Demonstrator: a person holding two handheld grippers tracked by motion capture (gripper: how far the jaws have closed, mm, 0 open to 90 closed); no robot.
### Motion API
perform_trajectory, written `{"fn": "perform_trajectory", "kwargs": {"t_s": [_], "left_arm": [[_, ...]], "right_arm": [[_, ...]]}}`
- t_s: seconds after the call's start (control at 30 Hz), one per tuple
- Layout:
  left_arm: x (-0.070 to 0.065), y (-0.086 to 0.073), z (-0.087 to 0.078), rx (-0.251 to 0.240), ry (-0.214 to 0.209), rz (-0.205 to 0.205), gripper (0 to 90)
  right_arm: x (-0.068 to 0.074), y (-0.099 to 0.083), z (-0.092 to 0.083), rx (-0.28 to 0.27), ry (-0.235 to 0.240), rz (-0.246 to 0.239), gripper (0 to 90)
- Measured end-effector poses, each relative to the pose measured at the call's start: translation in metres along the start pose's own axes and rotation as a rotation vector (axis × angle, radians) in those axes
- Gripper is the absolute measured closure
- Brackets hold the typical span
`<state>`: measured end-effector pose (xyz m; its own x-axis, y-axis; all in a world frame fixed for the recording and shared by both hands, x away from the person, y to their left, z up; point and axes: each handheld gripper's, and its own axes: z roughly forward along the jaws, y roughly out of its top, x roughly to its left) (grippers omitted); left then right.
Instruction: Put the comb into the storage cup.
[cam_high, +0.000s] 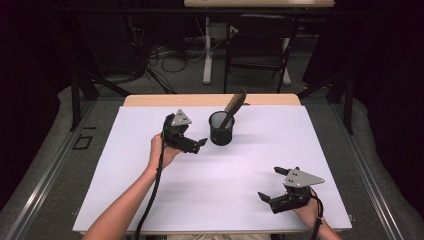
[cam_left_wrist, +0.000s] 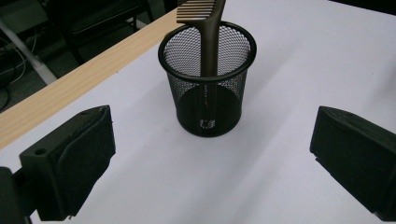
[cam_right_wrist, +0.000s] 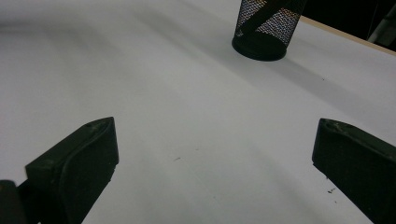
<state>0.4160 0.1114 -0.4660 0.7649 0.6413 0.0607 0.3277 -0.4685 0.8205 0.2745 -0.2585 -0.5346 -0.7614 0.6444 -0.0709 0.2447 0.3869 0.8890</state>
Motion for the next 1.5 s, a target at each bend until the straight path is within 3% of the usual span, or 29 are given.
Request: {"fn": "perform_trajectory", "kwargs": {"t_s": [0.4,1.5], "left_arm": [[0.002,-0.024,-0.020,0.021,0.017,-0.012,0.1],[-0.004,-0.083,-0.073,0.008,0.083,-0.072,0.0]], "right_arm": [[0.000,0.000,0.000,-0.003,-0.002,0.003,0.1],[0.000,0.000,0.001,0.003,-0.003,0.002,0.1]]}}
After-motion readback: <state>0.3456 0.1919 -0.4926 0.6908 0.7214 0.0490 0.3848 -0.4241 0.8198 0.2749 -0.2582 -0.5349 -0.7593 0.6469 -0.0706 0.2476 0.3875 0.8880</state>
